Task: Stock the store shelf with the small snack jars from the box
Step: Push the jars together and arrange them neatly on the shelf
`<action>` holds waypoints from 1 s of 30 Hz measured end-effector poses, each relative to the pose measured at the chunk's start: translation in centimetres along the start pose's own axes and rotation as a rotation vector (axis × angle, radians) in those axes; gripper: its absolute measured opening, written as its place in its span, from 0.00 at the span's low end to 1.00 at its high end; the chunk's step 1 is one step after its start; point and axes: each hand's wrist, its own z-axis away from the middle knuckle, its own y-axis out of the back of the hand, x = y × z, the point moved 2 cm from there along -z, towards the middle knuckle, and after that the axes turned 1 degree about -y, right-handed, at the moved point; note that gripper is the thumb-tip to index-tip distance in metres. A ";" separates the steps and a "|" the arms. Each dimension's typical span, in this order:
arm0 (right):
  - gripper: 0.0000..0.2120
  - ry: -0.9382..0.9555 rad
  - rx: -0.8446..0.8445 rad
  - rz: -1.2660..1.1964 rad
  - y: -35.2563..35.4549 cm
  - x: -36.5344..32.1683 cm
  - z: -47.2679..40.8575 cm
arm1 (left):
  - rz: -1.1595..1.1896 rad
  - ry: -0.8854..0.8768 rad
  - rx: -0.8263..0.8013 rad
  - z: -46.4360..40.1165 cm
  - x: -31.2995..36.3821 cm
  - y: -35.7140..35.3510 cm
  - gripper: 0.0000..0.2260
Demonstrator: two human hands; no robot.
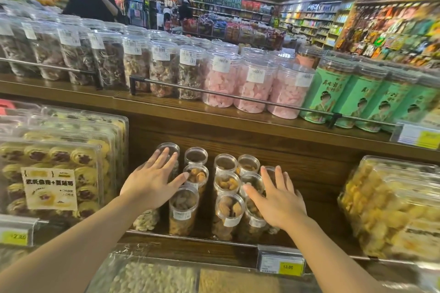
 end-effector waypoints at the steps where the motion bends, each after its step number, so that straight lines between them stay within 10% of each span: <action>1: 0.47 0.002 0.007 0.004 -0.1 -0.4 0.1 | 0.001 -0.001 0.002 0.0 0.0 0.0 0.37; 30: 0.49 0.036 0.028 0.025 -0.7 -4.1 -1.0 | 0.016 -0.013 0.017 -0.1 -0.2 -0.3 0.36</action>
